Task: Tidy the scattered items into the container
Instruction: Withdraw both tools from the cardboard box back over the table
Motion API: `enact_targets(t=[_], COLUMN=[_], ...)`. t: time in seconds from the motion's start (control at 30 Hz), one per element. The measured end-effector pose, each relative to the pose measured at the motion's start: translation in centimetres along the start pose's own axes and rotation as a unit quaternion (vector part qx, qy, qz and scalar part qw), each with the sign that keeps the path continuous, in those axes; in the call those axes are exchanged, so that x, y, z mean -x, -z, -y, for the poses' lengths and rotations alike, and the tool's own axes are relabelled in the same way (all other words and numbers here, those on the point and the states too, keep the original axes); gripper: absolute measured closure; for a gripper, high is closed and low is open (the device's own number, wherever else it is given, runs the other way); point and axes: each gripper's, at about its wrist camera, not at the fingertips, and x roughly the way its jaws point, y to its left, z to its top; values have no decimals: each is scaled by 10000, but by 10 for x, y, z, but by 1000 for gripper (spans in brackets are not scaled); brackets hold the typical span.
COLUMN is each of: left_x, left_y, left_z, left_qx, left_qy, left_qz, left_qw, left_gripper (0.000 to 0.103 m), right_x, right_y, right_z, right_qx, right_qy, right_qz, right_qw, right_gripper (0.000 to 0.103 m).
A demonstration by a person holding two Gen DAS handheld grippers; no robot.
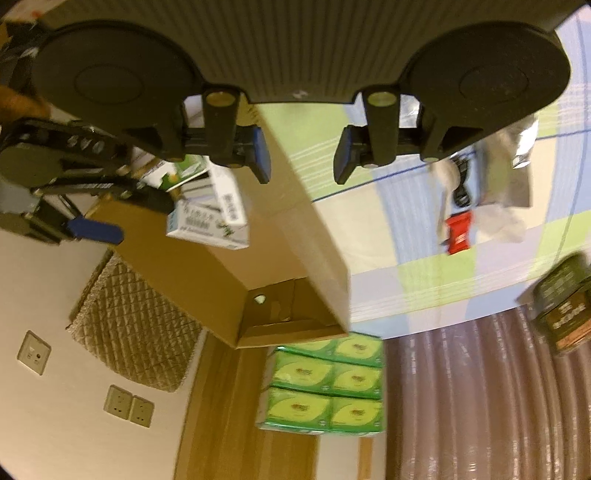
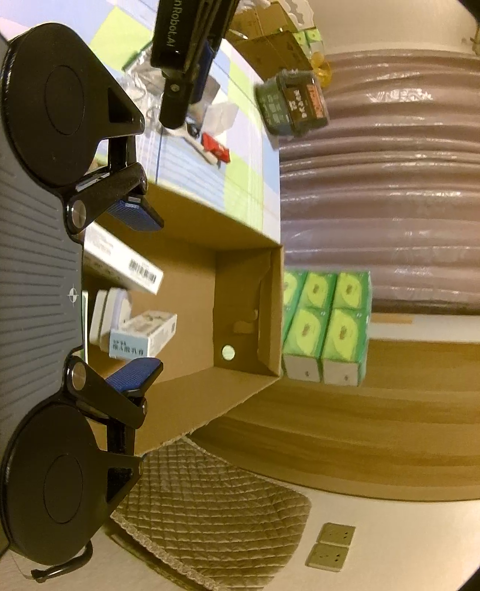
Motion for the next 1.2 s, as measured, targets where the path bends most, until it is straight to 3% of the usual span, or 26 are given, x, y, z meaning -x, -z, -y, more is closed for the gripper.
enact_targets(t=[0.1, 0.47, 0.67, 0.83, 1.2], left_x=[16, 75, 91, 91, 53], left_y=[12, 63, 82, 92, 98], left_z=[-17, -89, -120, -143, -180], left_qx=[84, 375, 494, 577, 591], left_qy=[-158, -784, -1066, -1193, -1131], left_qz=[-23, -59, -139, -222, -382], left_qw=[9998, 9962, 9930, 9909, 9911], left_gripper=[63, 16, 9, 8, 8], right_x=[8, 23, 17, 5, -48], right_y=[-3, -6, -2, 2, 21], right_z=[-16, -90, -122, -143, -177], right_qx=[87, 491, 662, 760, 954], right_qy=[-89, -583, -809, -942, -1075], right_qz=[53, 118, 14, -147, -631], right_qw=[9999, 9970, 9945, 9925, 9876], right_gripper=[30, 30, 30, 22, 22])
